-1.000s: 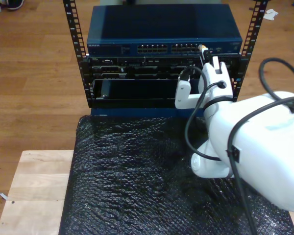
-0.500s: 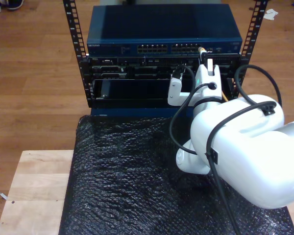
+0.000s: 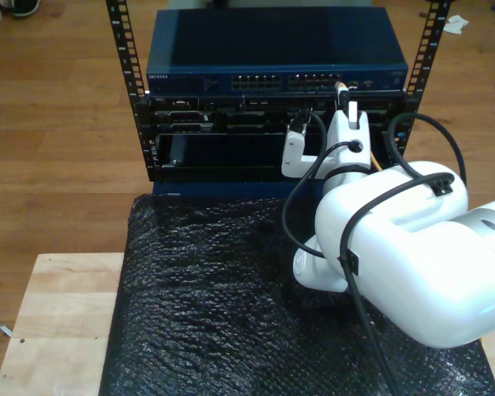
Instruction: Grab the cable and plug it in
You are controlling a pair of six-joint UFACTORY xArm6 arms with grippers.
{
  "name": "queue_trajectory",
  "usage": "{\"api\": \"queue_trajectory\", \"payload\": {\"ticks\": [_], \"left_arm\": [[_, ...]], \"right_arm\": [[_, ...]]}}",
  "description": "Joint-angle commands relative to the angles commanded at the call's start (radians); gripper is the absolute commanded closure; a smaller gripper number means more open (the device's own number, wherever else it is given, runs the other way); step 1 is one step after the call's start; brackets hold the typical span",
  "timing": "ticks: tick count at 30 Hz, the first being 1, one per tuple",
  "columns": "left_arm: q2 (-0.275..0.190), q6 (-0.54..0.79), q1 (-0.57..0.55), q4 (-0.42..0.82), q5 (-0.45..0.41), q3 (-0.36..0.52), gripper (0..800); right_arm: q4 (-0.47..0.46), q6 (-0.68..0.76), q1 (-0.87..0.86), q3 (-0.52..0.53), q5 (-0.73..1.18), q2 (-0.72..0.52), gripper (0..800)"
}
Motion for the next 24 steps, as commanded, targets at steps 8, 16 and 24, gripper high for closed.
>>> {"api": "queue_trajectory", "payload": {"ticks": [8,16,24], "left_arm": [[0.0,0.0,0.0,0.0,0.0,0.0,0],[0.0,-0.002,0.0,0.0,0.0,0.0,0],[0.0,-0.002,0.0,0.0,0.0,0.0,0]], "right_arm": [[-0.003,-0.012,0.0,-0.028,0.002,0.012,800],[-0.006,-0.014,-0.002,-0.063,0.006,0.029,800],[-0.006,-0.014,-0.003,-0.069,0.011,0.034,800]]}}
